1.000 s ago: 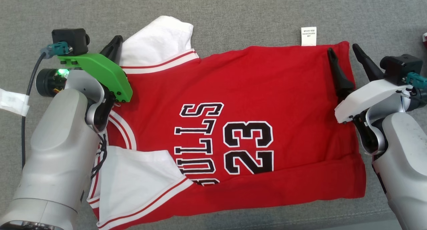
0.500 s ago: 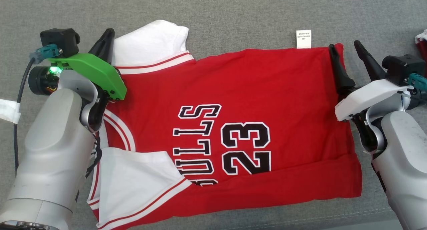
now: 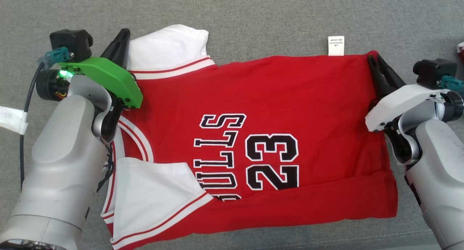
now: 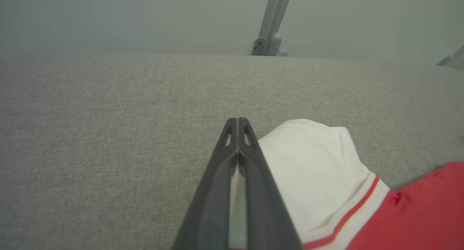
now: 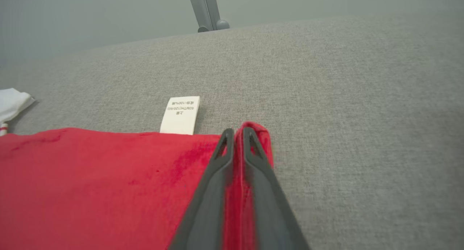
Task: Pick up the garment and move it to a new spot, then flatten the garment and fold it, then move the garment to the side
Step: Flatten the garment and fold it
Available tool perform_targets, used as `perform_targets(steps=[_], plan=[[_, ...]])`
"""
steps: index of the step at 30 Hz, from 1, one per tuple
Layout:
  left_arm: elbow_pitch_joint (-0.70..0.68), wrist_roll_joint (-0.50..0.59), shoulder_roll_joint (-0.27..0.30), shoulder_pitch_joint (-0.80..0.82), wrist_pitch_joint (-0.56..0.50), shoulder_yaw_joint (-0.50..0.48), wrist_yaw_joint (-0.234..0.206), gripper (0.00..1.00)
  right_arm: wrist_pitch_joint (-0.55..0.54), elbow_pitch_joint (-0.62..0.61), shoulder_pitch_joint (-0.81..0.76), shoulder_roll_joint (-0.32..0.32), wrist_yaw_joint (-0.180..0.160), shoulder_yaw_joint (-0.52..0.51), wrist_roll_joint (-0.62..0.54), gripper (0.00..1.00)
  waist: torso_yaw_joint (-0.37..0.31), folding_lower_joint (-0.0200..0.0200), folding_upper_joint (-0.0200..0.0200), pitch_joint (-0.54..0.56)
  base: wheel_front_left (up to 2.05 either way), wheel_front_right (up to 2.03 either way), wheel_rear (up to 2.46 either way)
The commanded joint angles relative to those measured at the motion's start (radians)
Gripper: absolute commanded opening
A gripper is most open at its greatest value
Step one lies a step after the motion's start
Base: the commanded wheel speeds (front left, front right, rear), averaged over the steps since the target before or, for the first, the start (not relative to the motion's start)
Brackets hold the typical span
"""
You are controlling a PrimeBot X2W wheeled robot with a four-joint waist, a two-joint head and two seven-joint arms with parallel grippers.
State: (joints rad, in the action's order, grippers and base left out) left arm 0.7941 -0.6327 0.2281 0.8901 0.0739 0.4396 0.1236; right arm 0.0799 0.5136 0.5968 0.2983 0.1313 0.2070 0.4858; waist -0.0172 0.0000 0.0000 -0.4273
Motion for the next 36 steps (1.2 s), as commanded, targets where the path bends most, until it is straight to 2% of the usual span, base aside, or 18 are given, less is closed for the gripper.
perform_targets(steps=[1,13,22,27,30,36], plan=[[-0.006,0.003,0.0,0.011,0.014,0.003,0.0,0.0,-0.008,0.014,0.016,0.004,-0.001,-0.005,0.021,0.0,0.003,0.0,0.0,-0.001,0.0,0.0,0.0],[-0.072,0.012,0.021,0.014,0.099,0.008,0.0,0.0,0.021,-0.025,0.05,0.032,-0.001,-0.025,0.071,0.0,0.011,0.0,0.0,0.02,0.0,0.0,0.0],[-0.23,0.03,0.049,-0.038,0.14,0.005,-0.03,0.0,0.025,-0.155,0.001,0.037,-0.001,-0.038,0.094,0.0,0.014,0.0,0.0,0.038,0.0,0.0,0.0],[-0.441,0.039,0.082,-0.174,0.145,0.005,-0.08,0.0,0.024,-0.296,-0.109,0.034,-0.001,-0.077,0.119,0.0,0.02,0.0,0.0,0.044,0.0,0.0,0.0],[-0.613,0.033,0.113,-0.298,0.132,-0.002,-0.129,0.0,0.013,-0.401,-0.21,0.031,-0.001,-0.125,0.132,0.0,0.028,0.0,0.0,0.043,0.0,0.0,0.0],[-0.915,-0.01,0.174,-0.568,0.083,-0.024,-0.233,0.0,-0.031,-0.575,-0.431,-0.02,-0.001,-0.214,0.14,0.0,0.04,0.0,0.0,0.037,0.0,0.0,0.0]])
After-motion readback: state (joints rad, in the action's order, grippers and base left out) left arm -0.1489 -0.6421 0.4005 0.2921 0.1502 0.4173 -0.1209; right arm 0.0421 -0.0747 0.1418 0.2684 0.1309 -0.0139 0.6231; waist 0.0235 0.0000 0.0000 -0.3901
